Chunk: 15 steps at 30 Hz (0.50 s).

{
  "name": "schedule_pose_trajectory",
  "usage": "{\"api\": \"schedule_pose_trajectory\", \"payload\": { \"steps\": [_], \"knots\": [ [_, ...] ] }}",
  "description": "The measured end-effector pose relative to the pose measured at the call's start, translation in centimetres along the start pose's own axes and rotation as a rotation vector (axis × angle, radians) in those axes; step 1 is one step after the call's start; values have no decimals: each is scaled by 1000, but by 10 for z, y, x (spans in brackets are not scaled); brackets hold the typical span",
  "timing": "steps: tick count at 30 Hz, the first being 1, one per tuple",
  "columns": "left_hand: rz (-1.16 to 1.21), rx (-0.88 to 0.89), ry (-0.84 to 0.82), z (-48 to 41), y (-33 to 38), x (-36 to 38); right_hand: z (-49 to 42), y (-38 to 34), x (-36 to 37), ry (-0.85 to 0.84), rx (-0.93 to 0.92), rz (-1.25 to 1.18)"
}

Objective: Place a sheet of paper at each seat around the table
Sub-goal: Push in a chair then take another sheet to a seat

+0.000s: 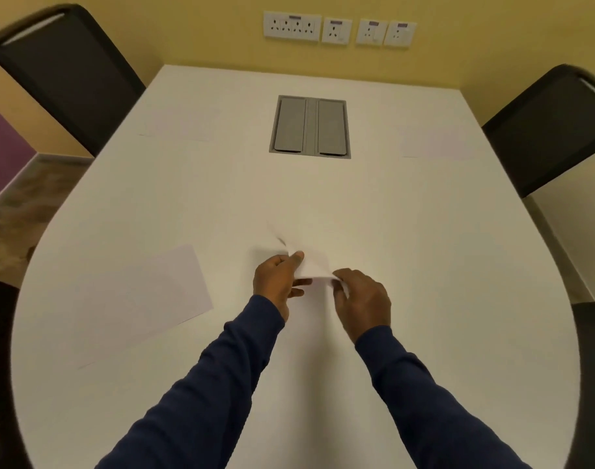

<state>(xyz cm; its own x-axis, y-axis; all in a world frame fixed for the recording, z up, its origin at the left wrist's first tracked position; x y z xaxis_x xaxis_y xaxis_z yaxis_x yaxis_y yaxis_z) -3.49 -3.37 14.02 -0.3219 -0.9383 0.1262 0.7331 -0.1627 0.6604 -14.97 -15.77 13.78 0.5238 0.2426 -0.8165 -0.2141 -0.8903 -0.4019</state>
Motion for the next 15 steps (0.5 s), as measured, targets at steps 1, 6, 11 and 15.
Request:
{"api": "schedule_pose_trajectory", "payload": {
  "steps": [1,6,11,15],
  "knots": [
    [16,15,-22,10,2,-2,1,-5,-15,1,14,-1],
    [89,132,102,37,0,-36,14,-18,-84,33,123,-111],
    [37,132,155,37,-26,-61,42,-8,-144,128,277,-380],
    [-145,132,-15,32,-47,-48,71,15,-176,243,460,-576]
  ]
}}
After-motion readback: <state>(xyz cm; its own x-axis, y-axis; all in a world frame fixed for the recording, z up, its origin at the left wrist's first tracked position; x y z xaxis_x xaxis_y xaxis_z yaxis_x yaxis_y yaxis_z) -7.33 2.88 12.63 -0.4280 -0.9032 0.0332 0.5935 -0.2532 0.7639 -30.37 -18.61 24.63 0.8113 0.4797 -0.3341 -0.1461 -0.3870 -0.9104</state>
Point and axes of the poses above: each hand's wrist, its own z-axis away from the middle knuckle, its own x-axis out of the palm, y = z × x, the point moved 5 cm from there along -z, towards the middle knuckle, and after that the axes turned 13 degrees about -x, right-handed, at the moved point
